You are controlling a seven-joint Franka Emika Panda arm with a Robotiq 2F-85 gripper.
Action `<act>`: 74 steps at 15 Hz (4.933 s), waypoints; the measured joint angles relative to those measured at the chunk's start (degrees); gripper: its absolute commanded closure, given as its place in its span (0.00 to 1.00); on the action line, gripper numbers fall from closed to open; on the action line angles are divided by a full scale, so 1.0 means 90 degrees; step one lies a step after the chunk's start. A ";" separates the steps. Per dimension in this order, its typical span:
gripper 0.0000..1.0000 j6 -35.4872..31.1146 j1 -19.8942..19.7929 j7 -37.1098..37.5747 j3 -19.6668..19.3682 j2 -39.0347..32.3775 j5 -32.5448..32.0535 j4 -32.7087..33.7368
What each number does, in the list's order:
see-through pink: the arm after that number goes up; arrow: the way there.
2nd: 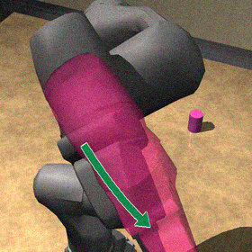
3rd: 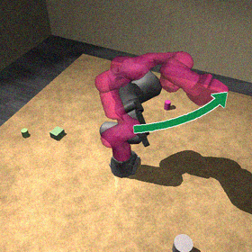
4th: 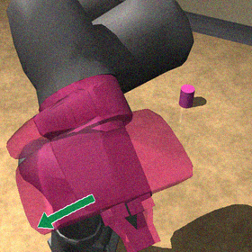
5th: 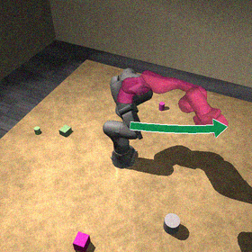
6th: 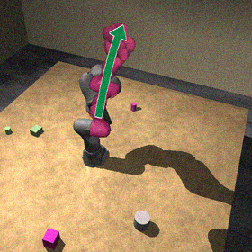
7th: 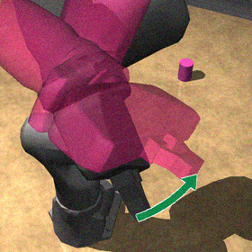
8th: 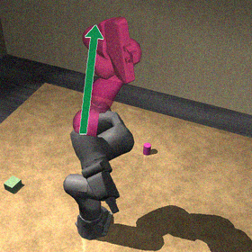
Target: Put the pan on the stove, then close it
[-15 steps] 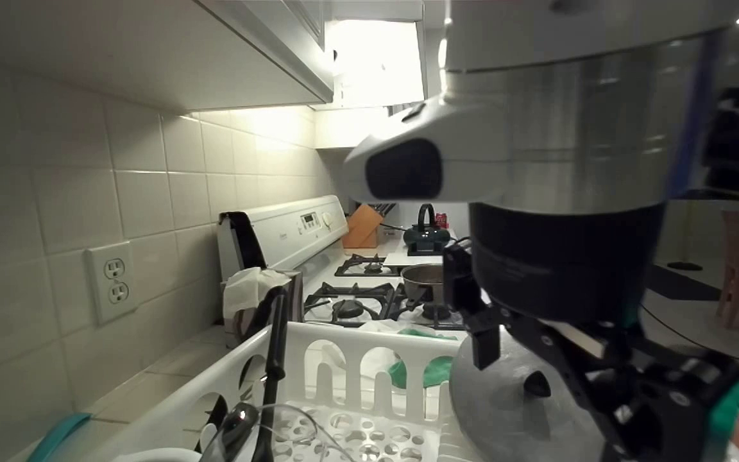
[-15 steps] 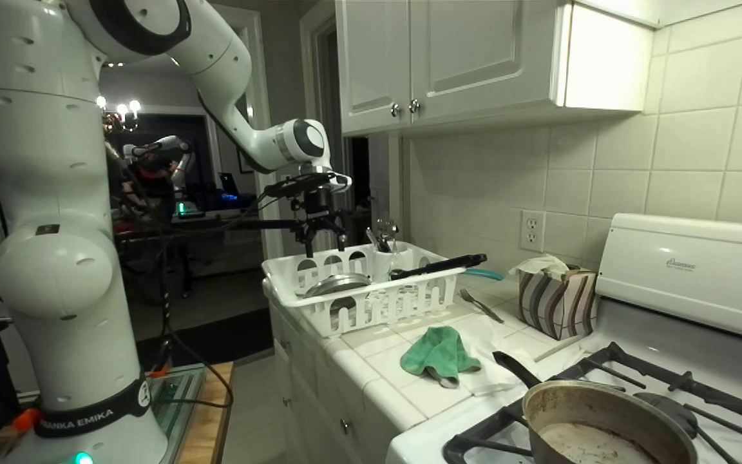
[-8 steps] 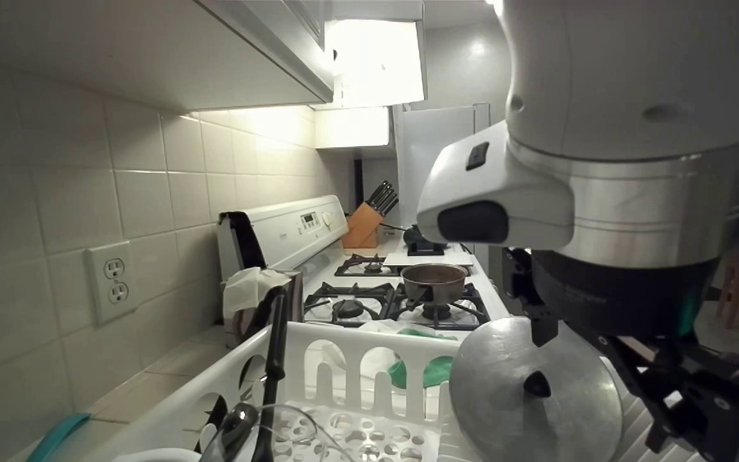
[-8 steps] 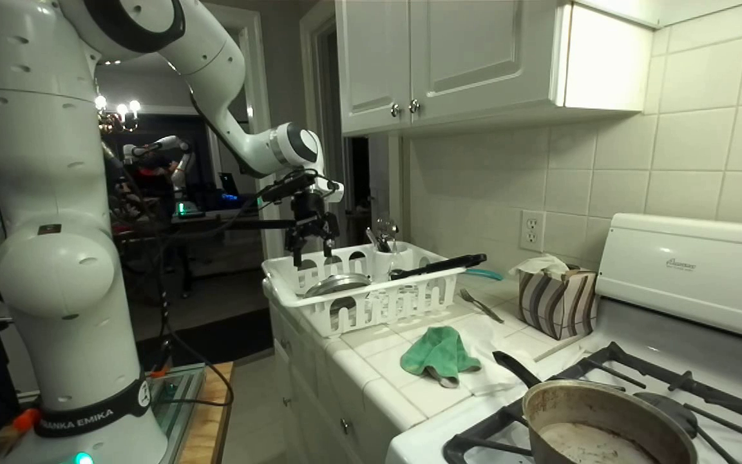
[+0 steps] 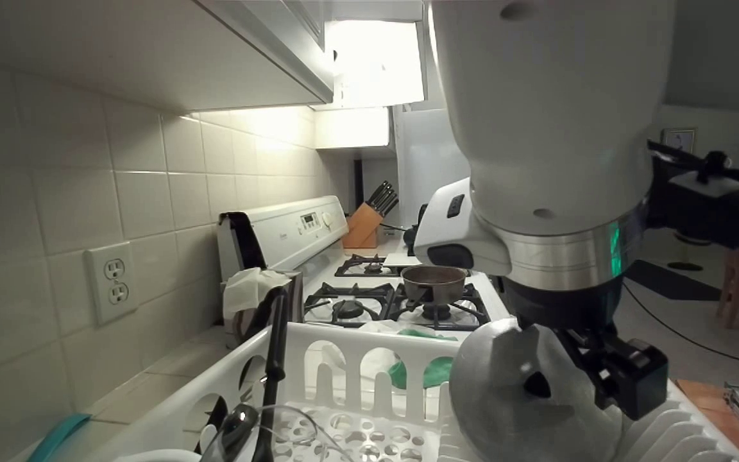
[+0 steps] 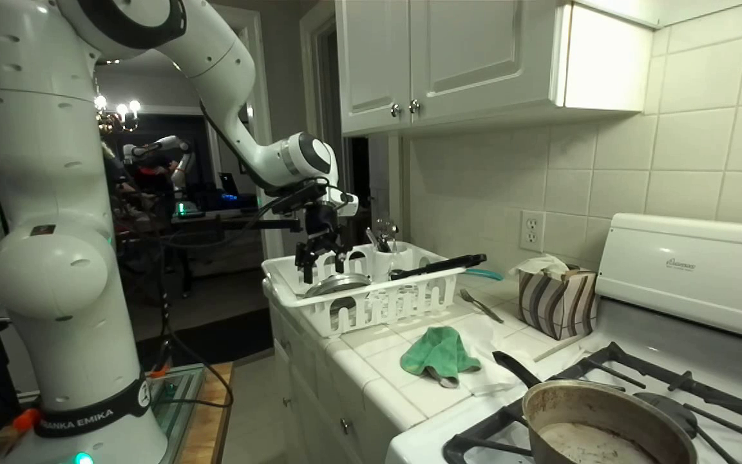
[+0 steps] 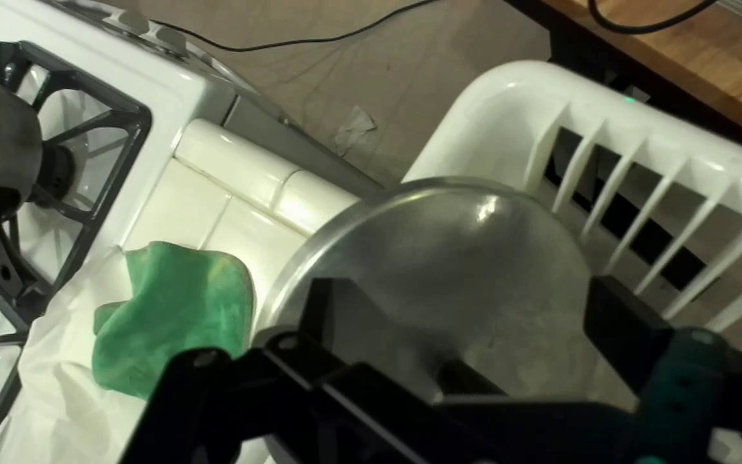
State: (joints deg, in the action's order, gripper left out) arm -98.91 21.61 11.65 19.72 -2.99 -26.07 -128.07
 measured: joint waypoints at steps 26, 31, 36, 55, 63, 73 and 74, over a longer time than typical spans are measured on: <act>0.00 0.1178 0.0854 0.0920 0.0093 -0.1287 -0.0659 0.1257; 0.00 0.1178 0.0703 0.1002 -0.0076 -0.1321 -0.0659 0.1235; 0.00 0.1173 0.0614 0.1002 -0.0145 -0.1345 -0.0659 0.1240; 0.30 0.1152 0.0631 0.1031 -0.0138 -0.1438 -0.0669 0.1252; 0.84 0.1043 0.0628 0.1030 -0.0166 -0.1517 -0.0753 0.1263; 0.94 0.1357 0.0726 0.1030 -0.0093 -0.1454 -0.0814 0.1419; 0.94 0.1639 0.0787 0.1055 -0.0045 -0.1368 -0.0815 0.1476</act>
State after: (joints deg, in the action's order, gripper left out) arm -84.15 28.70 21.15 19.32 -15.30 -33.41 -114.79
